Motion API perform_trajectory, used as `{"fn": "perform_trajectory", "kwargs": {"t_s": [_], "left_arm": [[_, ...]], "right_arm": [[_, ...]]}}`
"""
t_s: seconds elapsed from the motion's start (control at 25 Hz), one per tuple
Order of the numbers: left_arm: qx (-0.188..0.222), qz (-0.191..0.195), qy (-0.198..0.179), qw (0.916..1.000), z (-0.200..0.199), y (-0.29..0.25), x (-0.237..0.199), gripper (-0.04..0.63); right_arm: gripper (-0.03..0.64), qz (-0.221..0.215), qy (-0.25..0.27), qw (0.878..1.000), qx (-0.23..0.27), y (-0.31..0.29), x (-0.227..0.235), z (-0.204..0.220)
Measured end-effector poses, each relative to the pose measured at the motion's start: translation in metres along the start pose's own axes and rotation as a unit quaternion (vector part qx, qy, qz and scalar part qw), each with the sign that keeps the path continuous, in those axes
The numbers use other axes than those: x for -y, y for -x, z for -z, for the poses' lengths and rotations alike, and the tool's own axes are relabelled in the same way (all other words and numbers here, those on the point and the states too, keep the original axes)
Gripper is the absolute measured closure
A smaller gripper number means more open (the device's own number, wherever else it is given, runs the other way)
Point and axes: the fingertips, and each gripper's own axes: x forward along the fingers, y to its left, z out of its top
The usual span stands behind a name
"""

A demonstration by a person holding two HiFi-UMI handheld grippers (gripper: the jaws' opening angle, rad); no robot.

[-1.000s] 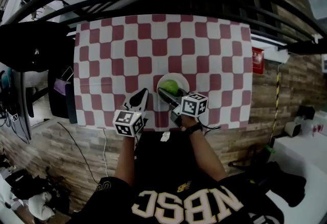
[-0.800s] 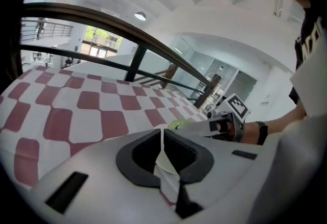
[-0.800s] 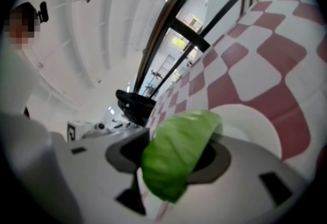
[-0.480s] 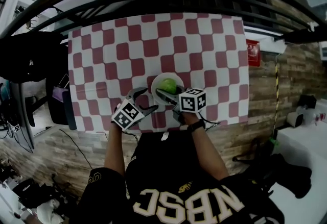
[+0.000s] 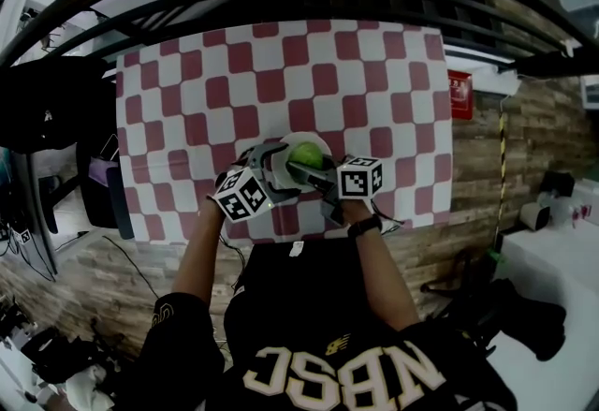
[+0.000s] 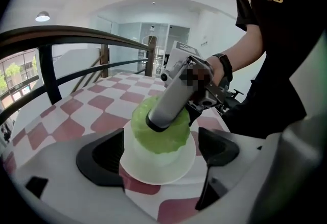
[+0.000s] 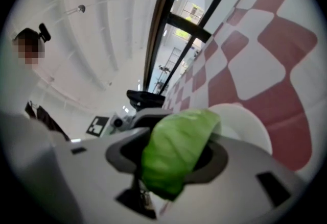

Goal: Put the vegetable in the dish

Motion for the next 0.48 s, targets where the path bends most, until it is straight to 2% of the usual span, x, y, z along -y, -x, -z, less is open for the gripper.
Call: {"fn": "perform_trajectory", "kwargs": {"t_s": [0.12,0.28,0.36,0.48], "left_arm": [[0.005,0.009,0.007,0.9999,-0.004,-0.012,-0.002,0.093],[-0.008,0.032,-0.019,0.9993,-0.009,-0.025,0.002,0.095],[-0.015,0.035,-0.025,0.999,-0.008,-0.027,0.003,0.124],[-0.031,0.047,-0.022,0.9982,-0.011,-0.031,0.008,0.129]], "right_arm": [[0.407,-0.01,0.019,1.0,-0.018,-0.002,-0.004,0.003],[0.407,-0.011,0.041,0.999,-0.032,-0.003,-0.006,0.006],[0.407,-0.012,0.029,0.999,-0.027,-0.002,-0.006,0.006],[0.407,-0.016,0.007,0.999,-0.034,0.008,-0.007,0.009]]}}
